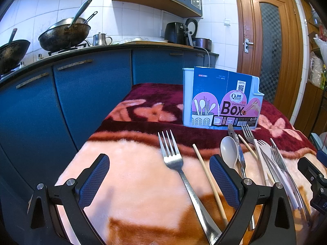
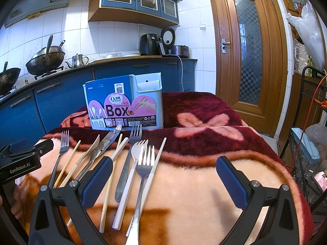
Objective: Organize utensils
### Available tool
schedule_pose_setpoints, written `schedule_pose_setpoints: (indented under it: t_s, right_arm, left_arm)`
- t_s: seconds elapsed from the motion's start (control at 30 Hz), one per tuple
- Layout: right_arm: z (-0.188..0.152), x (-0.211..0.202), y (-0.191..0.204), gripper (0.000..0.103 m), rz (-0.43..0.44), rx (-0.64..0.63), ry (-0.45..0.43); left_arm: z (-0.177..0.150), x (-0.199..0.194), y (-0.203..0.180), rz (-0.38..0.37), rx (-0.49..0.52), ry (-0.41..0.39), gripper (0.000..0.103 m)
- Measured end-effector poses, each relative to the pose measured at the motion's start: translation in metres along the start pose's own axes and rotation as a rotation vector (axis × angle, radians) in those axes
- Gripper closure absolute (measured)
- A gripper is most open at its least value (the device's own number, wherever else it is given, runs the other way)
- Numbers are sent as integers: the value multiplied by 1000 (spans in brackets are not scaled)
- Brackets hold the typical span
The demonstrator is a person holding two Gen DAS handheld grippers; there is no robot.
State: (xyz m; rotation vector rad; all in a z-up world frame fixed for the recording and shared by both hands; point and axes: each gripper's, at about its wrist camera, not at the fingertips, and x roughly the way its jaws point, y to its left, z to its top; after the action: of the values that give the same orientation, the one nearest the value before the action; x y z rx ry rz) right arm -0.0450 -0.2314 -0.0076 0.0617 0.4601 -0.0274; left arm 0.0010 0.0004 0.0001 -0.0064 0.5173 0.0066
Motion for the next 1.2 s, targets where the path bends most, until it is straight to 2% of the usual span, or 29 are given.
schedule_pose_setpoints:
  t_s: [1.2]
  right_arm:
    - [0,-1,-1,0,7,6,4]
  left_arm:
    - [-1,-4,1,12,-2,-6,5]
